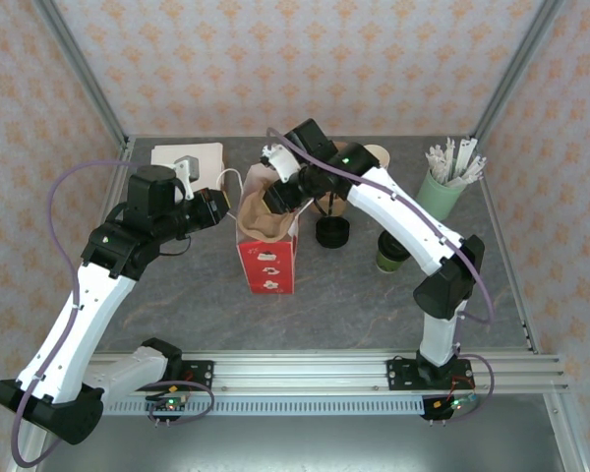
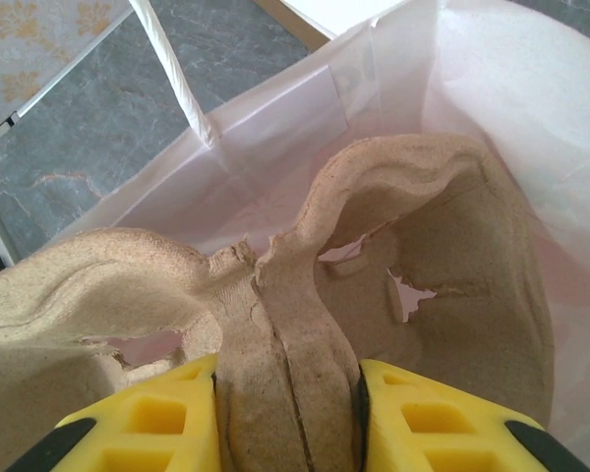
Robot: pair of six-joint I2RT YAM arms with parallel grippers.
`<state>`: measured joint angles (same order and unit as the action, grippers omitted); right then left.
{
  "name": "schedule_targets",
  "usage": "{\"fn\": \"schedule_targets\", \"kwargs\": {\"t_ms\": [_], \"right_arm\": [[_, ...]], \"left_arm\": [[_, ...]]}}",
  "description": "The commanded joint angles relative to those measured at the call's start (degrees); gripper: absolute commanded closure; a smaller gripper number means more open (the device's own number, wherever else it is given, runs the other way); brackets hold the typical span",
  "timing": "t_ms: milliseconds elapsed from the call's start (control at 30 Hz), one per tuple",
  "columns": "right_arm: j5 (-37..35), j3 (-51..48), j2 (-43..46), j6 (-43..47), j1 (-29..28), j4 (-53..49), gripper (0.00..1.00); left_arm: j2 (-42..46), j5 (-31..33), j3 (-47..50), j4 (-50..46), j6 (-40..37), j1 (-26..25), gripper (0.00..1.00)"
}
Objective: Pack the takeout coffee
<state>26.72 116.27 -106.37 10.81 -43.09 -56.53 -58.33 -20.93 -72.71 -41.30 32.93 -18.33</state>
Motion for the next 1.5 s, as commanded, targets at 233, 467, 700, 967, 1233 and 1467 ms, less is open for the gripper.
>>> {"fn": "schedule_targets", "kwargs": {"t_ms": [233,467,700,967,1233,1467], "right_arm": [[-3.8,5.0,-1.3,-3.0,0.1,-0.8,0.68],[-7.7,6.0,-3.1,-2.5,0.1,-2.8,0.68],[-9.0,5.4,-3.3,-1.6,0.0,-2.9,0.68],[-5.3,1.2,-0.4,6.6,-0.2,-3.2,0.68],[-6.8,0.8,0.4,17.1,-1.9,-6.7,0.68],[-9.1,2.6,-1.5,20.7,-3.7,-9.3,0.68]], "left_arm": [[1.6,-1.9,-1.7,-0.5,-1.4,0.3,0.87],[1.5,-2.5,-2.1,-0.2,-1.3,0.2,0.86],[1.6,-2.3,-2.4,-0.8,-1.6,0.2,0.87],[0.6,0.6,-2.8,-1.0,-1.8,0.3,0.87],[-1.6,1.4,-4.1,-0.4,-2.0,0.3,0.87],[-2.6,0.7,-4.5,0.3,-2.0,0.2,0.86]]}}
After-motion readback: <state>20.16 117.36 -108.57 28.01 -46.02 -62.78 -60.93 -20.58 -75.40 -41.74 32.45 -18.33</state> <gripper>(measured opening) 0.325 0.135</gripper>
